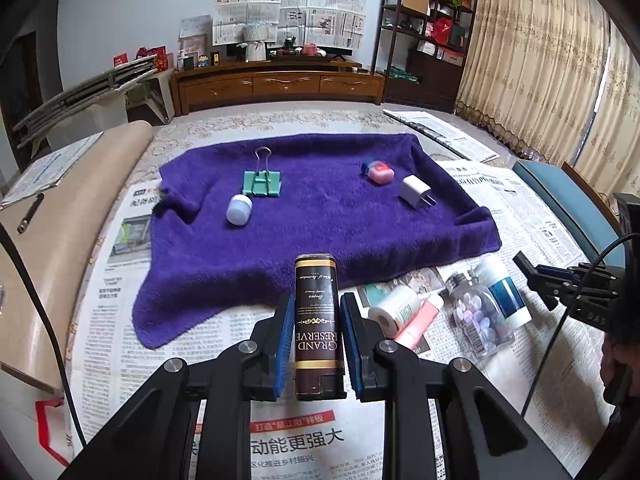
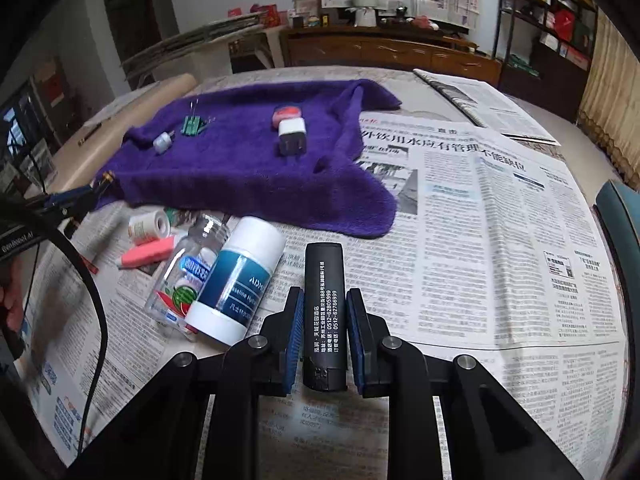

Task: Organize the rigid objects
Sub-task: 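Grasp the black stick with the right tool, then carry the black tube and black stick over the purple towel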

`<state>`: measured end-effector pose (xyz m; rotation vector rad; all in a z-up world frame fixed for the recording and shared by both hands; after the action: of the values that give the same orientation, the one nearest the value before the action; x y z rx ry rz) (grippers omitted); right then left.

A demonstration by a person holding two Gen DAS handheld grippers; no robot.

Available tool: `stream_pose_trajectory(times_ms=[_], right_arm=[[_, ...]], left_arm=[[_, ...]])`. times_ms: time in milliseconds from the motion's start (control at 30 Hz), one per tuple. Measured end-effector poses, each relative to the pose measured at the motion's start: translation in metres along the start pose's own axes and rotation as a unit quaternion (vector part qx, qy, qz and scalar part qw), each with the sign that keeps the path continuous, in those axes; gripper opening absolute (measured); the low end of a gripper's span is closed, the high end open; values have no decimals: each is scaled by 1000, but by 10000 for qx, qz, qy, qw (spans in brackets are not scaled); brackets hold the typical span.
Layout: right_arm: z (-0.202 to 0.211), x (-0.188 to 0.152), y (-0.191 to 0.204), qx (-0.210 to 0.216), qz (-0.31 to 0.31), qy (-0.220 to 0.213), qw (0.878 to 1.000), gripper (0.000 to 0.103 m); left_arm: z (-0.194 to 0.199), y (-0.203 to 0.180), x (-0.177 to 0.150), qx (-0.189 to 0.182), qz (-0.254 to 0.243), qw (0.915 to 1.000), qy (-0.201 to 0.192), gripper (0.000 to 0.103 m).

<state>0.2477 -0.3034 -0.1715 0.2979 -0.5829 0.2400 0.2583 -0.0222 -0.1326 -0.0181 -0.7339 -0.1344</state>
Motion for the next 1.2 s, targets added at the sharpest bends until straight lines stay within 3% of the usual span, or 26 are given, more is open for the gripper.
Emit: stream_pose_trajectory(times_ms=[300, 467, 733, 900, 1200], right_arm=[[10, 36, -3, 276, -230, -235, 9991, 21], [7, 73, 7, 377, -101, -321, 9987, 21], [-30, 130, 40, 643, 257, -215, 9974, 21], [-68, 136, 60, 718, 495, 132, 9961, 21], [-116, 116, 68, 684, 708, 713, 9926, 21]], left_arm=[[-9, 8, 34, -71, 50, 10000, 20, 23], [-26, 11, 55, -60, 10, 10000, 55, 23], [-67, 16, 71, -81, -12, 9995, 290, 23], [-96, 12, 71, -96, -140, 9988, 457, 23], [-119, 1, 64, -180, -555, 9960, 681, 23]])
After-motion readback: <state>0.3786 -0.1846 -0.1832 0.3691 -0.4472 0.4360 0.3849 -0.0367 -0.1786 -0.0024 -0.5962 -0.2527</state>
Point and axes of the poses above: each gripper's, at about its wrist camera, not at the fingertips, and z roughly against the way its jaws point, y to its left, x to its top, the point moved 9 cm from there along -z, roughly the way its jaws point, and after that the axes turned 8 degrees about x, right-handed, at the moved point
